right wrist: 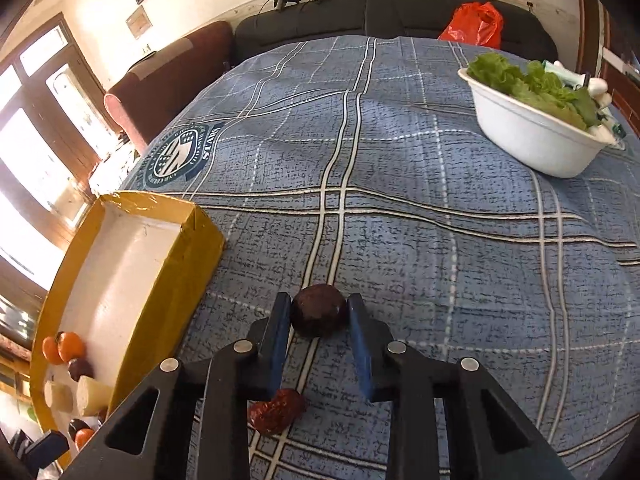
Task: Organize fruits
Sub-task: 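Grasp a dark plum with the right gripper while the left grasps a red date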
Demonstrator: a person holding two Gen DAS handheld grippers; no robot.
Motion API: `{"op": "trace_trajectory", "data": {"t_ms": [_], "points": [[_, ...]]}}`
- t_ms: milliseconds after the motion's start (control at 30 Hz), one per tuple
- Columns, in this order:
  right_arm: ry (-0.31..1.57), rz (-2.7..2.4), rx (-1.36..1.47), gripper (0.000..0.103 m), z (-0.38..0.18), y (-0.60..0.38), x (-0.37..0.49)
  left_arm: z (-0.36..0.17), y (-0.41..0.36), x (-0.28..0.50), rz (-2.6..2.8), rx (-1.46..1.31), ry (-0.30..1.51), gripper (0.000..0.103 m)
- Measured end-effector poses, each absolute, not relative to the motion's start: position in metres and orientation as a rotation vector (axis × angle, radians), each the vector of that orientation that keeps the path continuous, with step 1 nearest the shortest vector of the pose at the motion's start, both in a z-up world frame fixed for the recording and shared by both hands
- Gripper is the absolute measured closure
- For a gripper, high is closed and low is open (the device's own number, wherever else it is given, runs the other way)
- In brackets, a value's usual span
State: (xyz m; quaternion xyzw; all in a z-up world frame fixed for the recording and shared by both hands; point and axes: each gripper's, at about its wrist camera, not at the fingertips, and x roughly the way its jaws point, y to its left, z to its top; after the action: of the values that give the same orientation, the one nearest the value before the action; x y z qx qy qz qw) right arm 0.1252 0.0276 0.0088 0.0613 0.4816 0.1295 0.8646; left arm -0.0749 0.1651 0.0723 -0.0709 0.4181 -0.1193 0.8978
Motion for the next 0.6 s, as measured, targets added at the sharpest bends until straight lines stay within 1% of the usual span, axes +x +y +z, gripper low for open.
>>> {"op": "trace_trajectory", "data": {"t_ms": [200, 233, 267, 300, 367, 433, 600], "points": [[0.949, 0.253, 0.141, 0.072, 0.022, -0.006, 0.094, 0.069, 0.143, -0.067, -0.281, -0.115, 0.884, 0.027], [0.937, 0.247, 0.156, 0.072, 0.025, -0.014, 0.087, 0.068, 0.138, -0.064, -0.293, -0.112, 0.891, 0.03], [0.926, 0.24, 0.179, 0.072, 0.027, -0.024, 0.079, 0.067, 0.133, -0.061, -0.308, -0.106, 0.897, 0.036], [0.915, 0.235, 0.208, 0.072, 0.029, -0.035, 0.072, 0.067, 0.127, -0.059, -0.318, -0.094, 0.901, 0.041], [0.895, 0.223, 0.26, 0.072, 0.029, -0.055, 0.058, 0.065, 0.115, -0.052, -0.331, -0.058, 0.901, 0.056], [0.876, 0.209, 0.306, 0.072, 0.028, -0.071, 0.048, 0.062, 0.102, -0.041, -0.329, -0.015, 0.904, 0.059], [0.851, 0.196, 0.379, 0.072, 0.019, -0.1, 0.039, 0.051, 0.09, -0.011, -0.265, 0.048, 0.922, 0.06]]}}
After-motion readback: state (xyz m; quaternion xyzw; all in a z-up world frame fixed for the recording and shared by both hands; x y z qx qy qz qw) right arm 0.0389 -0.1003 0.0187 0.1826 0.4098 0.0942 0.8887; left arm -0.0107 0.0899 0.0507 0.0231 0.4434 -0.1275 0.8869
